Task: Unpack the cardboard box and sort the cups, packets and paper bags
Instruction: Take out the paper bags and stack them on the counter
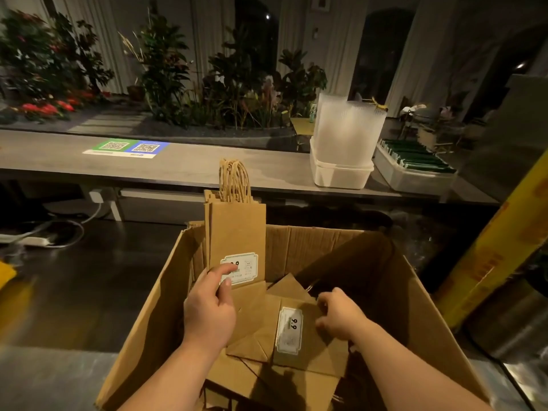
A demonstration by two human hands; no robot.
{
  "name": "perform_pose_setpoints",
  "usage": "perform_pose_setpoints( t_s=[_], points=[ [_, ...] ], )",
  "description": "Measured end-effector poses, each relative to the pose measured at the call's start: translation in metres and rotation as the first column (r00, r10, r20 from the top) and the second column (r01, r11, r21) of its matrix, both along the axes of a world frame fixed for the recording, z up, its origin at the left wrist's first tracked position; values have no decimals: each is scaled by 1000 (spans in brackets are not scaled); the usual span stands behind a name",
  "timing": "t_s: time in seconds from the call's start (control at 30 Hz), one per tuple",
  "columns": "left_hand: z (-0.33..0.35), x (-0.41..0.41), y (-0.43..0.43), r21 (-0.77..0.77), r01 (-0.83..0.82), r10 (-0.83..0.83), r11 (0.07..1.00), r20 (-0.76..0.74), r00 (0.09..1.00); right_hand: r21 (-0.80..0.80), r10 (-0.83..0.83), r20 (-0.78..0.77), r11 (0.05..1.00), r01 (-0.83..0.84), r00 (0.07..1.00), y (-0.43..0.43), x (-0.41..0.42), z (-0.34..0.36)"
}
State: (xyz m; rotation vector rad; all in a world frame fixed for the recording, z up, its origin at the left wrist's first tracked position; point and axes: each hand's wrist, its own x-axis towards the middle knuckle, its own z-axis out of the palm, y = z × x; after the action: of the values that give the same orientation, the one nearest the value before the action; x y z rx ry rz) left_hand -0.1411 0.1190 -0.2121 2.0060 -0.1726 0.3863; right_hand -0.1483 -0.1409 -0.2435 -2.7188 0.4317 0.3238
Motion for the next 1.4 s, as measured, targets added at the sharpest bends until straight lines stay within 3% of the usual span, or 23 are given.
perform_pose_setpoints(
  t_s=[0.1, 0.23, 0.37, 0.53, 0.7, 0.87, 0.97, 1.07, 1.17, 1.2, 1.23, 1.27, 1.3, 1.33, 1.4],
  points=[
    [0, 0, 2, 0, -35, 35, 999, 6, 999, 2, 13, 153, 1000, -14, 988, -3, -2, 31],
    [0, 2, 4, 3, -49, 49, 999, -22, 999, -329, 184, 326, 942, -71, 927, -4, -7, 90],
    [1, 0, 4, 49, -8, 10, 999, -33, 999, -569, 469, 198, 770, -289, 861, 5, -13, 147],
    [2, -5, 5, 120, 64, -63, 991, -9, 998, -643, 687, 191, 627, -440, 701, 40, -18, 174],
    [7, -10, -2, 124, 156, -150, 980, -56, 987, -647, 776, 201, 563, -515, 597, 75, 1, 161],
    [1, -2, -6, 142, 195, -177, 970, -132, 975, -558, 746, 219, 624, -547, 628, 99, 20, 158],
    [3, 1, -6, 210, 190, -147, 959, -203, 968, -567, 757, 299, 630, -530, 581, 103, 27, 158],
    [7, -8, -2, 87, 138, -126, 987, -127, 984, -627, 752, 471, 653, -425, 461, 95, 24, 146],
    [9, -9, 2, -27, 77, -79, 997, -85, 993, -481, 549, 805, 825, -297, 225, 73, 13, 121],
    [8, -7, 3, -34, 56, -58, 998, -59, 997, -355, 431, 868, 885, -300, 245, 68, 8, 111],
    [7, -5, 3, -43, 41, -43, 998, -26, 999, -200, 303, 878, 936, -290, 371, 62, 5, 101],
    [6, -3, 3, -50, 34, -34, 998, 0, 999, -56, 192, 796, 968, -245, 574, 57, 3, 87],
    [6, -2, 3, -47, 28, -27, 999, 22, 999, 11, 131, 624, 984, -176, 771, 52, 3, 69],
    [4, -1, 1, -33, 17, -16, 999, 37, 999, -2, 120, 411, 991, -131, 904, 48, 2, 50],
    [0, 1, -1, -2, -13, 13, 1000, 36, 999, -24, 151, 32, 988, -151, 988, 43, 2, 14]
  ],
)
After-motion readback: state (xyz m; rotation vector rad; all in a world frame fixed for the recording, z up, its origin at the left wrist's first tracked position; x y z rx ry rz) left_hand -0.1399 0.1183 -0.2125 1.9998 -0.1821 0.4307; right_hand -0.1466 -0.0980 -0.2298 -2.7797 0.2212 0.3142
